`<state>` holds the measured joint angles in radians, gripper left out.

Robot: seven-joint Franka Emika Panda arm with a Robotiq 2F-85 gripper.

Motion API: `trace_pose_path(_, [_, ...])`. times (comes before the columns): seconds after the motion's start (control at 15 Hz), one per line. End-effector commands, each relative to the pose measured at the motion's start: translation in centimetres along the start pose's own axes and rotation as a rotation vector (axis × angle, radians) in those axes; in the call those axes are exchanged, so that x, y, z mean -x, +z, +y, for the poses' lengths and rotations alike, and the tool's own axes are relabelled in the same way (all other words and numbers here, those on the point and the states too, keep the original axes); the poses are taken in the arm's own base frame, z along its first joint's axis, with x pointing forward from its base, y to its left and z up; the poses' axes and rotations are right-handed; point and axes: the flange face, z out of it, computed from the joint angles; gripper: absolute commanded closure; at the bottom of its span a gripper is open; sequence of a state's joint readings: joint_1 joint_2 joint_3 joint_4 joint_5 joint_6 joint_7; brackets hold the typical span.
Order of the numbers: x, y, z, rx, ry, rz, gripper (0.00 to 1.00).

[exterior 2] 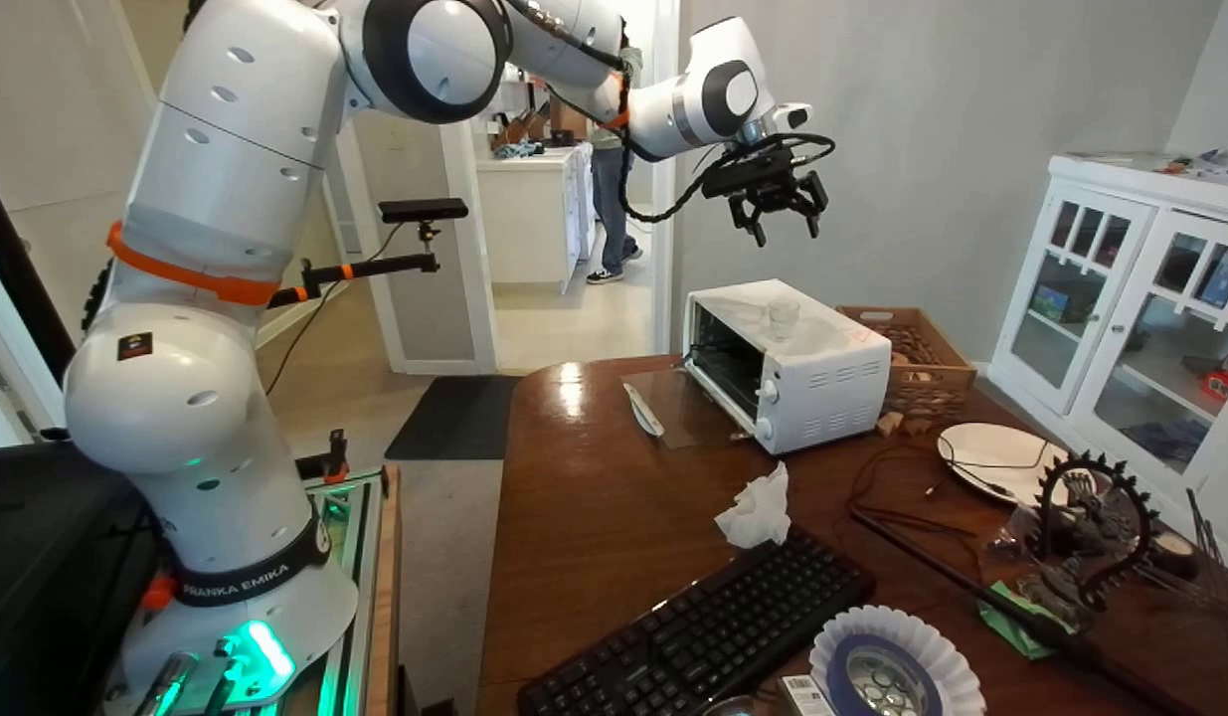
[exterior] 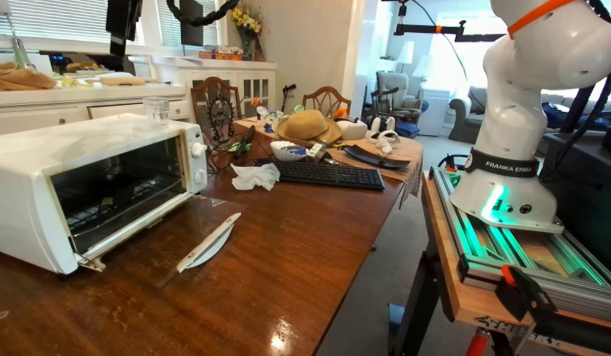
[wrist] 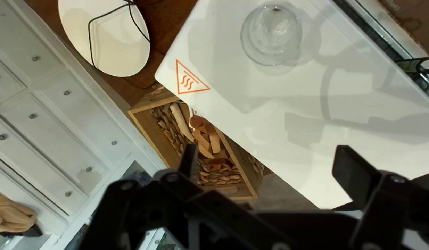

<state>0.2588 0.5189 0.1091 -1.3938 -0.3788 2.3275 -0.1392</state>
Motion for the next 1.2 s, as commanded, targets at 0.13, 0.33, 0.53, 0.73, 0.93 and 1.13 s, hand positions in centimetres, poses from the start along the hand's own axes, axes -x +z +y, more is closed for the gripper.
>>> trace_pose_path(0.13, [4.9,3.6,-1.4,-0.015,0.077,0.039,0.0])
trace_pose_path(0.33, [9.1,6.9,-2.4,-0.045,0.132,0.059,0.0])
trace_pose_path(0.53, [12.5,7.7,-3.5,-0.036,0.157,0.107,0.0])
trace_pose_path(0.73, [14.2,6.8,-4.2,0.001,0.151,0.176,0.0])
trace_pose_path(0.93, [16.1,6.2,-4.7,0.008,0.174,0.226,0.0])
trace_pose_path(1.13, [18.6,6.3,-4.7,-0.003,0.246,0.248,0.0])
